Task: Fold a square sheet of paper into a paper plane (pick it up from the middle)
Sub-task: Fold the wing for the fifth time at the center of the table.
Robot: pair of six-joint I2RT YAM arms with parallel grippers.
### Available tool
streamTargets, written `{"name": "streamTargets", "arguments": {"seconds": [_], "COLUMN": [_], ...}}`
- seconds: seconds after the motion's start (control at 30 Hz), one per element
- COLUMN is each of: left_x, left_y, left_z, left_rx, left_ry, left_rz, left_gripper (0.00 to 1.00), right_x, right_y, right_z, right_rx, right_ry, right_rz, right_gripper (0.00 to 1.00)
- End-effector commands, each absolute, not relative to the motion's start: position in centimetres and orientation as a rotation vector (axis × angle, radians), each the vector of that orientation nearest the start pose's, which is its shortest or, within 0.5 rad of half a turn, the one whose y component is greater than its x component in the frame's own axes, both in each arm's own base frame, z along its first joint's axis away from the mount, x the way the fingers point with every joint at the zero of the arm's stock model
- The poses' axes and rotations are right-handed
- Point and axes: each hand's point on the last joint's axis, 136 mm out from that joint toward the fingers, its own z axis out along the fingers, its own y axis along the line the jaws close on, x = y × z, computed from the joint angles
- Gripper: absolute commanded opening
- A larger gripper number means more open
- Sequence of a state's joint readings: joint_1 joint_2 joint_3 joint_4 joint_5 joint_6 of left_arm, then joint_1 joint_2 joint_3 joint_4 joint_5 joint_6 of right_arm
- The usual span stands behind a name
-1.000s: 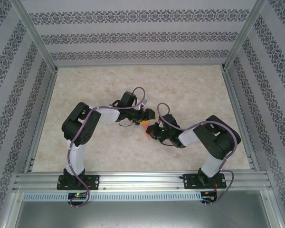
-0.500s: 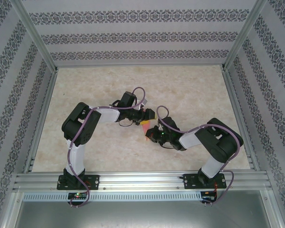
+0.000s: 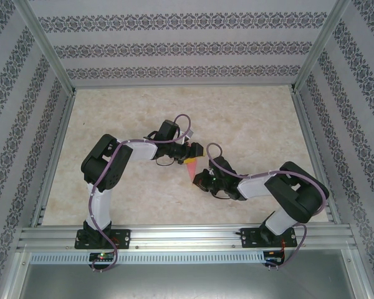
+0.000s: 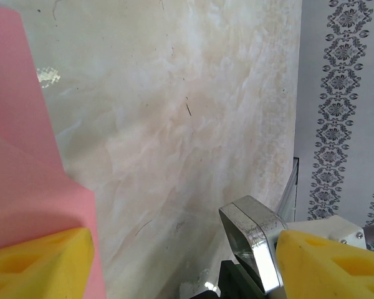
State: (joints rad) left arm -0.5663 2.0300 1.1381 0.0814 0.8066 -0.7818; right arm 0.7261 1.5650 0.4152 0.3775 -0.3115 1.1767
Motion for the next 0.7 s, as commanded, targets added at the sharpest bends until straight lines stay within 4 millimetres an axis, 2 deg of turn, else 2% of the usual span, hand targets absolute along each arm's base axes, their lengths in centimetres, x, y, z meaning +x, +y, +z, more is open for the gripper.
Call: {"name": "streamTargets", "arguments": {"seconds": [0.0, 0.23, 0.3, 0.47, 0.67], "left_x": [31.9, 31.9, 31.9, 32.0, 32.0], "left_y": [-34.8, -34.8, -34.8, -34.9, -35.0], "left_z": [1.7, 1.8, 1.8, 1.8, 1.7], "left_rx": [0.122, 0.129, 0.125, 0.126, 0.12], "left_ry": [2.782, 2.782, 2.783, 2.785, 2.79], "left_rz": [-1.409, -1.416, -1.416, -1.42, -1.43], "left_gripper": [0.78, 0.78, 0.78, 0.78, 0.78], "right_x": [20.5, 22.8, 23.2, 24.2, 25.0], "right_y": [25.5, 25.5, 26.0, 28.9, 30.2], "right_z": [0.2, 5.8, 6.9, 7.5, 5.2], "right_rx": [0.409, 0.361, 0.332, 0.278, 0.3], "right_ry": [2.746, 2.559, 2.533, 2.523, 2.561], "right_rz": [1.053, 1.065, 1.089, 1.164, 1.111], "right_gripper": [0.05, 0.06, 0.07, 0.06, 0.06]}}
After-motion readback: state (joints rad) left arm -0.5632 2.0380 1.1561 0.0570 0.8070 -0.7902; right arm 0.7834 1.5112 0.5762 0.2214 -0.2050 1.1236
